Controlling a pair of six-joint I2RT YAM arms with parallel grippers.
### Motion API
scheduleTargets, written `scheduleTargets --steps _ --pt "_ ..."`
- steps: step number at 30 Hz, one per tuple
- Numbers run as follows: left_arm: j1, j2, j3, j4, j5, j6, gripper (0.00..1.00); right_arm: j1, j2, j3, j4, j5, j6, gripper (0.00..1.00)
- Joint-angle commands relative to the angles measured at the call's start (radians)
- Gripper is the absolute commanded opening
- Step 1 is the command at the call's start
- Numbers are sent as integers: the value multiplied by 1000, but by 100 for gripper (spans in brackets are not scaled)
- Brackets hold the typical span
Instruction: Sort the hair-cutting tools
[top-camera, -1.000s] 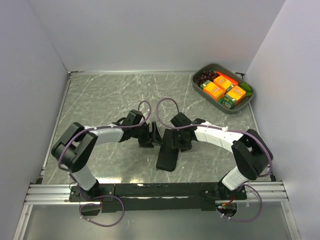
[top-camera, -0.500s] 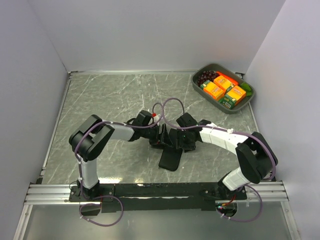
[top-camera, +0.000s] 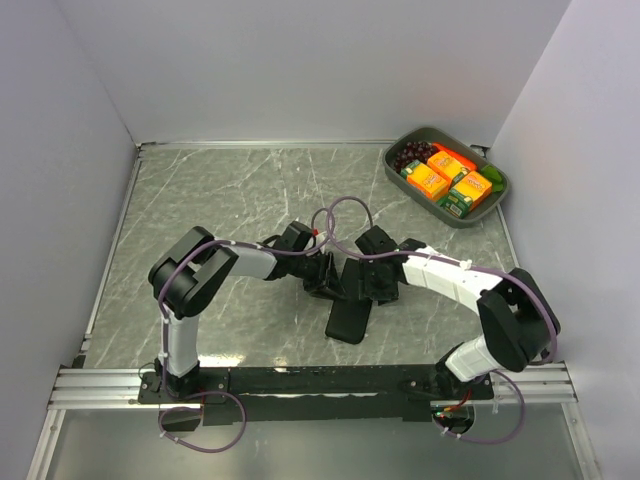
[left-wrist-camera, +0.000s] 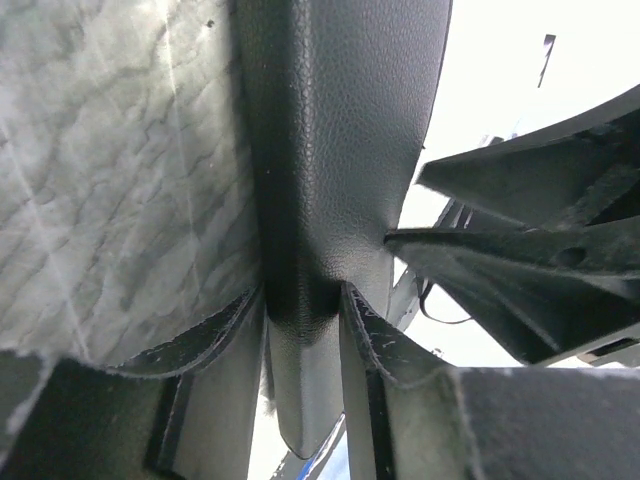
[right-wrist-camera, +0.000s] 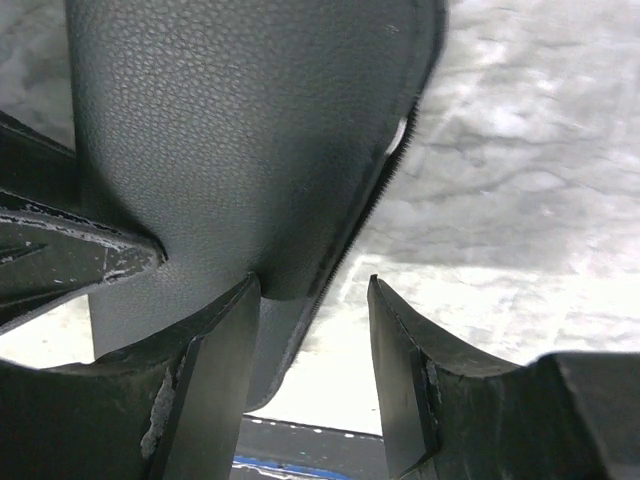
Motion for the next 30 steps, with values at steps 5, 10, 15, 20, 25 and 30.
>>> scheduleTargets --steps 5,10,15,20,25,30 --pt "-18 50 9 -86 -88 53 36 -9 -120 49 -150 141 -16 55" --pt "-18 51 18 -89 -88 57 35 -13 -125 40 -142 141 -13 56" --pt "-18 54 20 -95 -87 63 35 -16 -108 37 -110 115 -10 56" --pt "-20 50 20 -95 -85 66 35 -16 -75 41 -86 89 -13 56" --pt "-18 45 18 -98 -85 68 35 -15 -50 41 -61 77 -16 56" --pt "-20 42 17 -95 -83 68 35 -16 -30 35 -41 71 -20 56"
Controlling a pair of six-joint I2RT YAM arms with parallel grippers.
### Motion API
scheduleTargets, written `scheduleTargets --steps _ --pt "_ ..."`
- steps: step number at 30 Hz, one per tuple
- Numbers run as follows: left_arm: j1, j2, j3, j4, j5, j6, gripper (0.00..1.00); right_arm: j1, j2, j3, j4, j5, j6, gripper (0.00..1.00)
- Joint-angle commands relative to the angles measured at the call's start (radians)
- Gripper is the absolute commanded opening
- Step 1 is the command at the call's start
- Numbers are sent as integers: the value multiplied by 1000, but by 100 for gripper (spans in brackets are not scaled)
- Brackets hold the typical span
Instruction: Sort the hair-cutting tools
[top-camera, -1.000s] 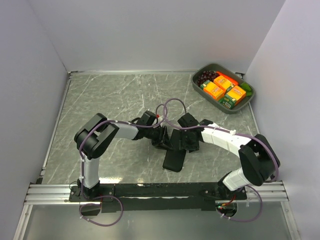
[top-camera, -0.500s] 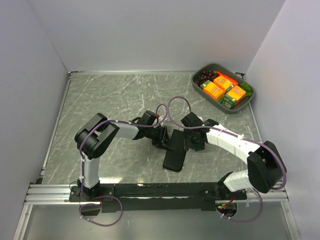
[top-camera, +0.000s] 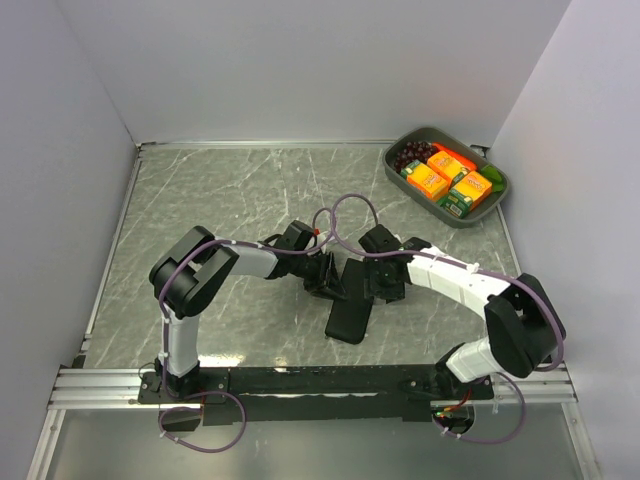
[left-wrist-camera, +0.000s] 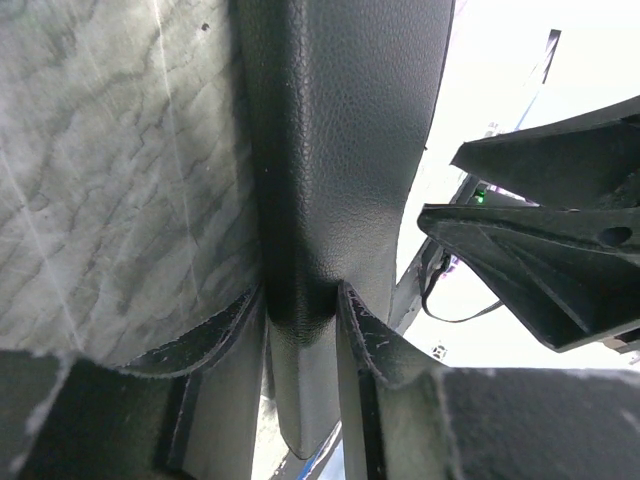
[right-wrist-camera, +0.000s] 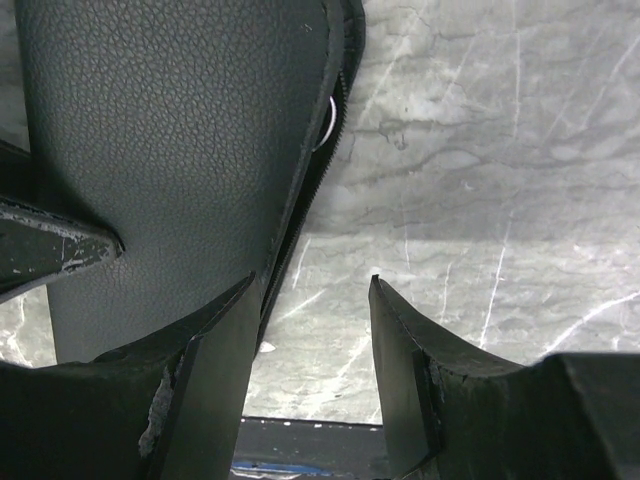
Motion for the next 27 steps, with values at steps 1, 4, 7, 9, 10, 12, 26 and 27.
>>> scheduleTargets --steps 1,4,7,9,10,12,26,27 --pt "-15 35 -6 -67 -85 53 35 -4 21 25 35 -7 -9 56" --pt "-15 32 -6 -64 -80 53 35 -6 40 14 47 -14 -12 56" --pt "-15 29 -7 -60 -80 52 36 -6 58 1 62 -16 -14 56" --pt "-15 24 -9 -61 -77 55 36 -4 70 -9 65 -13 -15 55" --pt "-14 22 -6 -63 -76 58 36 -6 72 -10 65 -10 -17 55" --pt "-14 16 -10 -64 -77 57 37 -6 73 -19 56 7 -20 55" --pt "-11 1 -21 9 5 72 81 -24 33 -131 29 7 23 55" --pt "-12 12 -21 15 9 72 81 -32 29 -137 30 -2 25 55"
